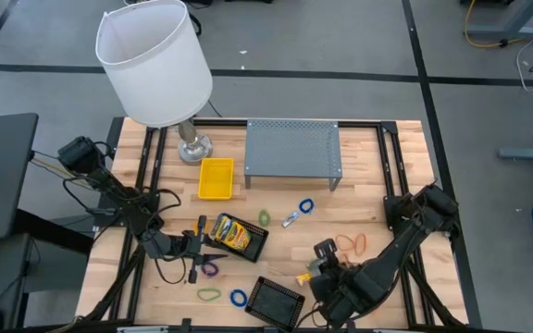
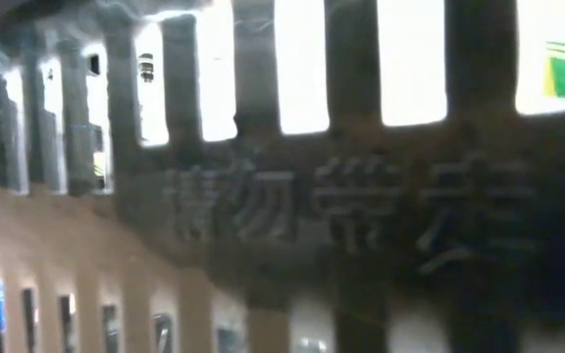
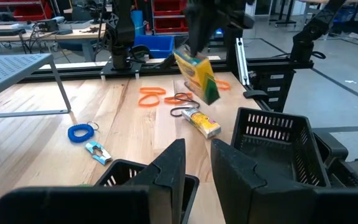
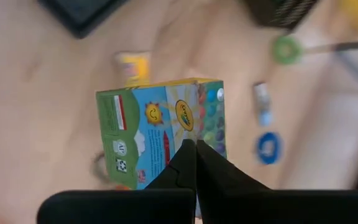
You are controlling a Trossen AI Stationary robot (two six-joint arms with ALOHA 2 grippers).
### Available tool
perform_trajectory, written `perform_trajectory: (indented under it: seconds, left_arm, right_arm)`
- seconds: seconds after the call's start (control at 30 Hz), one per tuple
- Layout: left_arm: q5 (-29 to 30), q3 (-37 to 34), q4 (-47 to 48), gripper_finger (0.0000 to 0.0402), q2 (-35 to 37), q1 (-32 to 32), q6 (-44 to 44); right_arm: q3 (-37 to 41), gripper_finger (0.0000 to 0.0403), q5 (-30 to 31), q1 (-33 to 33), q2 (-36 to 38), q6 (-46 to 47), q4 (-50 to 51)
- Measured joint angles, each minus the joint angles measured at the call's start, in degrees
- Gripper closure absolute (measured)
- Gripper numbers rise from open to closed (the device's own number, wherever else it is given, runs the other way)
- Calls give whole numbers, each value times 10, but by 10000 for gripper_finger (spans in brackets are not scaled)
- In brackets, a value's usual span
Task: Pick & Place Office Desk Supplies
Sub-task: Put the large blue crayon box into the top black bin
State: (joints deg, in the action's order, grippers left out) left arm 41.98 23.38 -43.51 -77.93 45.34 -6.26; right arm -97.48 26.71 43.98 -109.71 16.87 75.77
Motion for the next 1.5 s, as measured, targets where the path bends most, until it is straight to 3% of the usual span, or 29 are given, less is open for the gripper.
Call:
perform_trajectory:
  seconds: [0.2, 0.47, 0.73, 1.03, 1.5]
  left_arm:
    - [12, 0, 0, 316, 0, 0, -2]
    - [22, 0, 0, 316, 0, 0, -3]
    - [31, 0, 0, 316, 0, 0, -2]
    - [30, 0, -35, 316, 0, 0, 33]
    - [37, 0, -37, 316, 0, 0, 37]
  right_arm:
    - [-2, 403, 143, -27, 0, -60, -20]
    - [8, 403, 205, -89, 0, -232, -201]
    - [76, 403, 193, -152, 0, -416, -412]
    - [163, 403, 112, -198, 0, -563, -625]
    - [183, 403, -25, -231, 0, -601, -648]
